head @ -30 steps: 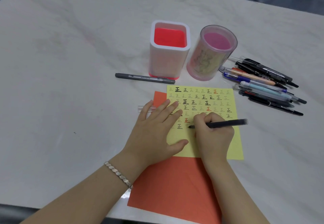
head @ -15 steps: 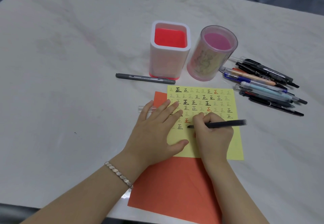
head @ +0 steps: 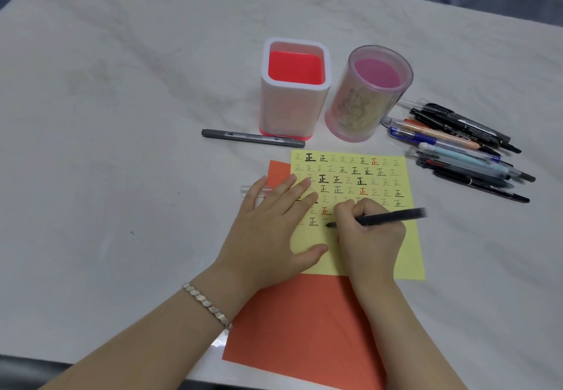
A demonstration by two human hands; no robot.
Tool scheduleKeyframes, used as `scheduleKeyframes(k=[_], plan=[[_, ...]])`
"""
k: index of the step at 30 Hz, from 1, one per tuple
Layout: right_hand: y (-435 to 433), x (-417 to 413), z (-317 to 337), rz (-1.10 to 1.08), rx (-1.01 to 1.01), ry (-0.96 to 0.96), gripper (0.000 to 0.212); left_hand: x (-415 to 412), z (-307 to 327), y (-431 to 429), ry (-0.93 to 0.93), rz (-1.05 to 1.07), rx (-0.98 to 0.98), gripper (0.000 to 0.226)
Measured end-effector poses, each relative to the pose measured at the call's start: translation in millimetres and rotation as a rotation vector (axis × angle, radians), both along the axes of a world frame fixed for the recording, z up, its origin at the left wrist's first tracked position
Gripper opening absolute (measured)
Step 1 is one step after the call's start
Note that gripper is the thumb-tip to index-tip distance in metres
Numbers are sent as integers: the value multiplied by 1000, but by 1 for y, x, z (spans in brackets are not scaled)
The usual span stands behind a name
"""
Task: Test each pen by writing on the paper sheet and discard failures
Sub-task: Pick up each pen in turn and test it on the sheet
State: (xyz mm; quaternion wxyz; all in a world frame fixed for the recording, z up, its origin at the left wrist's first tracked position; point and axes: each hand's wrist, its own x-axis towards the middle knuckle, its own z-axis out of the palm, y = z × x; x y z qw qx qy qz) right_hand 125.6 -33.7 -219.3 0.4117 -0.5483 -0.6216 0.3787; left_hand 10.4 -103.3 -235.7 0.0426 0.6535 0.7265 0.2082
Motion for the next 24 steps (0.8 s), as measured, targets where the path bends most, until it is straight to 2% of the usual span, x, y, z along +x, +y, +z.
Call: scheduleKeyframes(k=[5, 11, 15, 17, 21, 24], plan=[[1, 2, 0, -55, -1, 22, 32, 0, 1, 0, 8, -7, -15, 70], [2, 5, 5, -92, -45, 141, 38, -1, -1, -1, -9, -22, 2, 67], [3, 8, 15, -32, -92, 178, 40, -2, 2, -2, -74, -20, 83, 47], [4, 12, 21, 13, -120, 189, 35, -3, 5, -3, -87, 36, 123, 38], [6, 22, 34, 123, -140, 122, 35, -13, 9, -6, -112, 274, 101, 44], [6, 30, 39, 160, -152, 103, 35, -26, 12, -9, -123, 384, 49, 30]])
